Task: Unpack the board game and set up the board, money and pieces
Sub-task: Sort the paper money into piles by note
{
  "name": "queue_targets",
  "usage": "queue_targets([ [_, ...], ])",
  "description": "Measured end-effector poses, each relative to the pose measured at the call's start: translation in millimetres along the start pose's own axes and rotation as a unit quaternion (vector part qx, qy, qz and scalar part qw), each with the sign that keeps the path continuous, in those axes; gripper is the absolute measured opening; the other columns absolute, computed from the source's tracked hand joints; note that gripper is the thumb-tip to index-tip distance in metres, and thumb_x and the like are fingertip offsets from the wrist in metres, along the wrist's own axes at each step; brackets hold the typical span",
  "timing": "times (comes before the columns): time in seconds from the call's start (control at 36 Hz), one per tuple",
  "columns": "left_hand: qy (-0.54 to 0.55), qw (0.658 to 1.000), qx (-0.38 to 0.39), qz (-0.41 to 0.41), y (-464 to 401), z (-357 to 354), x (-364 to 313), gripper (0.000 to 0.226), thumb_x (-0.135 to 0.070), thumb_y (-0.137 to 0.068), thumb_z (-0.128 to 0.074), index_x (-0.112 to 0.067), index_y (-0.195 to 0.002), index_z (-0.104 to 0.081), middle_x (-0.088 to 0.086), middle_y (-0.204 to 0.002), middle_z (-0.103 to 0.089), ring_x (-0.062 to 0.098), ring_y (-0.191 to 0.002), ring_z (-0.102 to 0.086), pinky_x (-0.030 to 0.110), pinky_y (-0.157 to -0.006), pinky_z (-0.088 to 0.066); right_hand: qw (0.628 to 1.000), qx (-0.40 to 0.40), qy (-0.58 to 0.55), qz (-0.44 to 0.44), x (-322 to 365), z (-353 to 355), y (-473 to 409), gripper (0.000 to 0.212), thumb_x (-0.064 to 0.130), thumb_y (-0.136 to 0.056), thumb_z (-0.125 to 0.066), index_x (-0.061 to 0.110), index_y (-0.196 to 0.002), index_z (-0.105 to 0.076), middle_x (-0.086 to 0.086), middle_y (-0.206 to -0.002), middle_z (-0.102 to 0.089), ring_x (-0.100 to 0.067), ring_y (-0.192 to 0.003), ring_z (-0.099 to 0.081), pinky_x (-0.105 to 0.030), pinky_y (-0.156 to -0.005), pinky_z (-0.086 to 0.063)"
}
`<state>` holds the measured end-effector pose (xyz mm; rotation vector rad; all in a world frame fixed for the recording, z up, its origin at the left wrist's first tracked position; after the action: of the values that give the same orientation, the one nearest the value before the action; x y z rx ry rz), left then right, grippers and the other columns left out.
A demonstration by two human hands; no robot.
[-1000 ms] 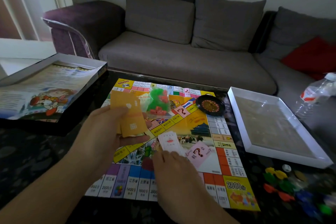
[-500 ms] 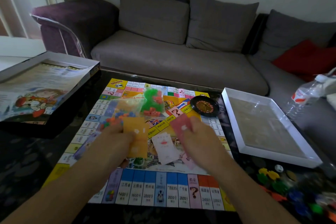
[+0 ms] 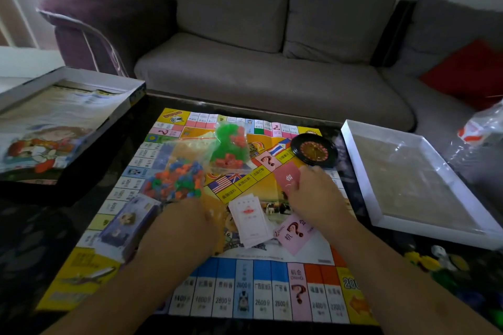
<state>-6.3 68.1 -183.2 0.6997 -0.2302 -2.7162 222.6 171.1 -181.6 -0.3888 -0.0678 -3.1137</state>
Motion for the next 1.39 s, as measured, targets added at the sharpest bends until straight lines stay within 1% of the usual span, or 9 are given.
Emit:
queue_targets([
  [0.17,-0.077,0.997,0.012,0.008,-2,-5,7,0.039,-0.025,-0.107,-0.045,-0.018,-0.070,-0.047,0.000,-0.064,-0.048,0.016,-0.069,-0.065,0.028,-0.059,-0.050,0.997,-0.049,0.065,0.003,3,7,8,0.039,0.037,-0.103,-0.050,0.009,-0.130,-0.055,-0.014,-0.130,-0.051,-0.027,-0.118,-0.053,-0.039,-0.098,-0.051],
  [0.28,-0.197,0.979,0.041,-0.024,6,0,0,0.027,-0.019,-0.109,-0.039,-0.012,-0.108,-0.064,0.006,-0.105,-0.067,0.022,-0.100,-0.070,0.034,-0.074,-0.056,0.998,-0.065,0.017,0.019,15,14,18,0.035,0.034,-0.101,-0.050,0.013,-0.129,-0.052,-0.010,-0.125,-0.050,-0.022,-0.111,-0.054,-0.041,-0.094,-0.057],
  [0.64,-0.218,0.975,-0.004,-0.034,23,17,2,0.023,-0.036,-0.108,-0.042,-0.024,-0.099,-0.059,0.000,-0.099,-0.068,0.020,-0.089,-0.069,0.029,-0.065,-0.041,0.991,-0.106,-0.031,0.075,36,26,49,0.020,0.032,-0.099,-0.055,0.023,-0.117,-0.054,0.002,-0.115,-0.050,-0.016,-0.105,-0.054,-0.040,-0.088,-0.058],
  [0.75,-0.203,0.978,-0.008,-0.046,27,20,5,0.031,-0.033,-0.106,-0.042,-0.023,-0.078,-0.046,-0.003,-0.075,-0.043,0.018,-0.072,-0.054,0.028,-0.062,-0.040,0.990,-0.097,-0.040,0.093,39,24,55,0.017,0.027,-0.097,-0.055,0.022,-0.113,-0.059,0.003,-0.113,-0.049,-0.017,-0.106,-0.054,-0.042,-0.088,-0.056],
  [0.86,-0.156,0.987,-0.020,-0.042,28,34,7,0.021,-0.038,-0.105,-0.046,-0.020,-0.105,-0.056,-0.003,-0.084,-0.047,0.018,-0.081,-0.054,0.030,-0.068,-0.043,0.990,-0.090,-0.042,0.103,44,23,59,0.023,0.028,-0.098,-0.055,0.022,-0.120,-0.060,0.006,-0.115,-0.049,-0.013,-0.107,-0.052,-0.038,-0.091,-0.055],
  [1.06,-0.199,0.979,-0.027,0.030,18,70,51,0.076,-0.062,-0.087,-0.064,-0.010,-0.136,-0.037,0.014,-0.138,-0.045,0.031,-0.128,-0.048,0.043,-0.099,-0.052,0.989,-0.078,-0.051,0.116,54,23,65,0.026,0.027,-0.100,-0.056,0.021,-0.124,-0.060,0.007,-0.116,-0.049,-0.012,-0.106,-0.051,-0.030,-0.085,-0.047],
  [1.14,-0.178,0.981,0.052,0.064,9,62,71,0.077,-0.064,-0.085,-0.071,-0.009,-0.131,-0.042,0.013,-0.127,-0.048,0.031,-0.117,-0.056,0.042,-0.095,-0.054,0.990,-0.068,-0.050,0.115,56,21,67,0.025,0.029,-0.100,-0.057,0.022,-0.123,-0.060,0.008,-0.115,-0.048,-0.012,-0.109,-0.052,-0.031,-0.087,-0.050],
  [1.28,-0.149,0.987,0.052,0.034,-1,61,78,0.035,-0.039,-0.092,-0.071,-0.016,-0.101,-0.046,0.004,-0.102,-0.057,0.020,-0.088,-0.060,0.032,-0.071,-0.050,0.990,-0.060,-0.058,0.115,60,22,69,0.023,0.030,-0.100,-0.059,0.024,-0.122,-0.061,0.008,-0.121,-0.055,-0.011,-0.110,-0.053,-0.035,-0.093,-0.054],
  [1.39,-0.126,0.987,0.091,0.047,-8,63,84,0.041,-0.040,-0.088,-0.078,-0.020,-0.083,-0.043,0.000,-0.085,-0.057,0.011,-0.071,-0.054,0.027,-0.060,-0.042,0.988,-0.051,-0.064,0.133,65,22,74,0.019,0.027,-0.098,-0.061,0.025,-0.118,-0.061,0.009,-0.116,-0.055,-0.011,-0.110,-0.054,-0.039,-0.096,-0.054],
])
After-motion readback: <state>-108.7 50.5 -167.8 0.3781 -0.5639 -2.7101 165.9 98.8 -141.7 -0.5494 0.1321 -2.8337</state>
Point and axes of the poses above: each hand's wrist, its own y-axis away from the middle knuckle, its own z-axis out of the back of the hand, x = y × z, the point moved 5 cm from there along -y, towards the middle knuckle
